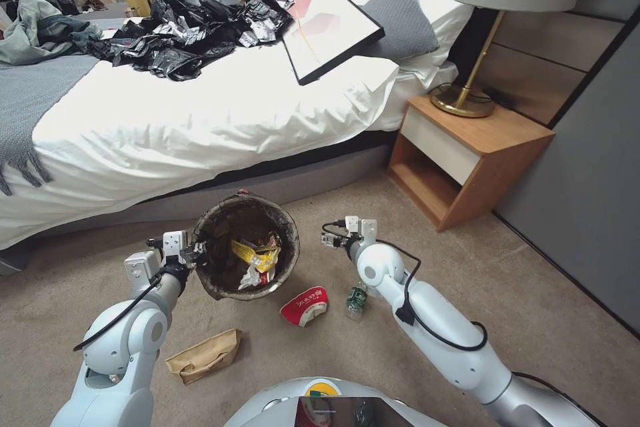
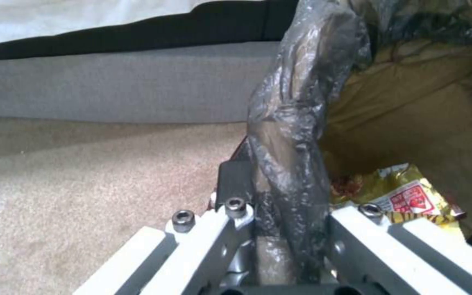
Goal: Pick up the trash bin, then pick up the garbage from the floor and place it into the trash bin.
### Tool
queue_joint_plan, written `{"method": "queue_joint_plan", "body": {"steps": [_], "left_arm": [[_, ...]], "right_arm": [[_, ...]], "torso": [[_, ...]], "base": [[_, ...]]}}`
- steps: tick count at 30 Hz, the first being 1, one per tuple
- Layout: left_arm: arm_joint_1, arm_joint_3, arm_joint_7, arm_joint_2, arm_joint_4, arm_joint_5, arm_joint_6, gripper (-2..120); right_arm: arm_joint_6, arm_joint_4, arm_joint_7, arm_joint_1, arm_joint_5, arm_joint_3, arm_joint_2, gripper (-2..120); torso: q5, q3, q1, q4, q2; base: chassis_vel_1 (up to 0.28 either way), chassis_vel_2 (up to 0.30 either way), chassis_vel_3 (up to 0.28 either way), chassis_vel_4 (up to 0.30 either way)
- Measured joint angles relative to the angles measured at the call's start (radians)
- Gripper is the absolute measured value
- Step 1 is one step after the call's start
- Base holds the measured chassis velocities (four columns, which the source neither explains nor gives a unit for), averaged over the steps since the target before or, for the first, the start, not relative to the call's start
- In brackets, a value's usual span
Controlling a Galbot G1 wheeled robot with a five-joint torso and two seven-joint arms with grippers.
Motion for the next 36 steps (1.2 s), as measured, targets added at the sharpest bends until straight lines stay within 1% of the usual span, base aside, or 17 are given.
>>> {"method": "queue_joint_plan", "body": {"steps": [3, 4, 5, 6, 7, 8, 9, 10, 11, 12, 13, 14, 16, 20, 28, 36], "left_arm": [[0.000, -0.001, 0.006, -0.002, 0.001, 0.011, -0.009, 0], [0.002, -0.003, 0.014, -0.003, 0.003, 0.026, -0.015, 0], [0.002, -0.003, 0.014, -0.003, 0.003, 0.026, -0.015, 0], [0.003, -0.003, 0.016, -0.003, 0.005, 0.031, -0.016, 0], [0.004, -0.003, 0.018, -0.004, 0.005, 0.034, -0.017, 0], [0.004, -0.003, 0.018, -0.004, 0.005, 0.034, -0.017, 0], [0.004, -0.003, 0.018, -0.004, 0.005, 0.036, -0.017, 0], [0.004, -0.003, 0.018, -0.004, 0.005, 0.036, -0.017, 0], [0.003, -0.002, 0.018, -0.004, 0.006, 0.037, -0.017, 0], [0.002, -0.002, 0.018, -0.003, 0.008, 0.038, -0.017, 0], [0.001, -0.002, 0.018, -0.003, 0.010, 0.038, -0.016, 0], [0.001, -0.002, 0.018, -0.003, 0.010, 0.038, -0.016, 0], [0.000, 0.003, 0.020, -0.005, 0.013, 0.040, -0.015, 0], [-0.001, 0.005, 0.022, -0.004, 0.020, 0.041, -0.015, 0], [-0.005, 0.007, 0.025, -0.002, 0.026, 0.041, -0.015, 0], [-0.006, 0.009, 0.027, -0.003, 0.030, 0.042, -0.015, 0]], "right_arm": [[-0.001, 0.000, 0.000, -0.013, 0.019, 0.003, 0.011, 100], [-0.013, -0.007, 0.008, -0.018, 0.075, 0.009, 0.024, 100], [-0.013, -0.007, 0.008, -0.018, 0.075, 0.009, 0.024, 100], [-0.033, -0.018, 0.025, -0.016, 0.121, 0.011, 0.035, 100], [-0.086, -0.051, 0.094, -0.001, 0.209, 0.015, 0.055, 100], [-0.086, -0.051, 0.094, -0.001, 0.209, 0.015, 0.055, 100], [-0.111, -0.078, 0.142, 0.011, 0.275, 0.021, 0.070, 100], [-0.111, -0.078, 0.142, 0.011, 0.275, 0.021, 0.070, 100], [-0.131, -0.119, 0.204, 0.022, 0.363, 0.038, 0.094, 100], [-0.150, -0.156, 0.252, 0.031, 0.421, 0.052, 0.109, 100], [-0.157, -0.187, 0.272, 0.035, 0.426, 0.057, 0.114, 100], [-0.157, -0.187, 0.272, 0.035, 0.426, 0.057, 0.114, 100], [-0.170, -0.257, 0.307, 0.039, 0.421, 0.074, 0.126, 100], [-0.175, -0.318, 0.312, 0.030, 0.369, 0.093, 0.124, 100], [-0.173, -0.383, 0.290, 0.012, 0.317, 0.117, 0.145, 100], [-0.160, -0.402, 0.279, -0.011, 0.302, 0.119, 0.164, 100]], "torso": [[0.0001, 0.000, 0.000, 0.0001, 0.000], [0.0000, 0.000, 0.000, 0.0006, 0.000], [0.0000, 0.000, 0.000, 0.0006, 0.000], [0.0002, 0.000, 0.000, 0.0006, 0.000], [0.0000, 0.000, 0.000, -0.0001, 0.000], [0.0000, 0.000, 0.000, -0.0001, 0.000], [0.0001, 0.000, 0.000, -0.0004, 0.000], [0.0001, 0.000, 0.000, -0.0004, 0.000], [0.0000, 0.000, 0.000, -0.0004, 0.000], [0.0001, 0.000, 0.000, 0.0000, 0.000], [0.0001, 0.000, 0.000, 0.0001, 0.000], [0.0001, 0.000, 0.000, 0.0001, 0.000], [0.0001, 0.000, 0.000, -0.0001, 0.000], [0.0001, 0.000, 0.000, -0.0001, 0.000], [0.0001, 0.000, 0.000, -0.0001, 0.000], [0.0001, 0.000, 0.000, -0.0001, 0.000]], "base": [[0.000, 0.000, 0.000, 0.000], [0.000, 0.000, 0.000, 0.000], [0.000, 0.000, 0.000, 0.000], [0.000, 0.000, 0.000, 0.000], [0.000, 0.000, 0.000, 0.000], [0.000, 0.000, 0.000, 0.000], [0.000, 0.000, 0.000, 0.000], [0.000, 0.000, 0.000, 0.000], [0.000, 0.000, 0.000, 0.000], [0.000, 0.000, 0.000, 0.000], [0.000, 0.000, 0.000, 0.000], [0.000, 0.000, 0.000, 0.000], [0.000, 0.000, 0.000, 0.000], [0.000, 0.000, 0.000, 0.000], [0.000, 0.000, 0.000, 0.000], [0.000, 0.000, 0.000, 0.000]]}}
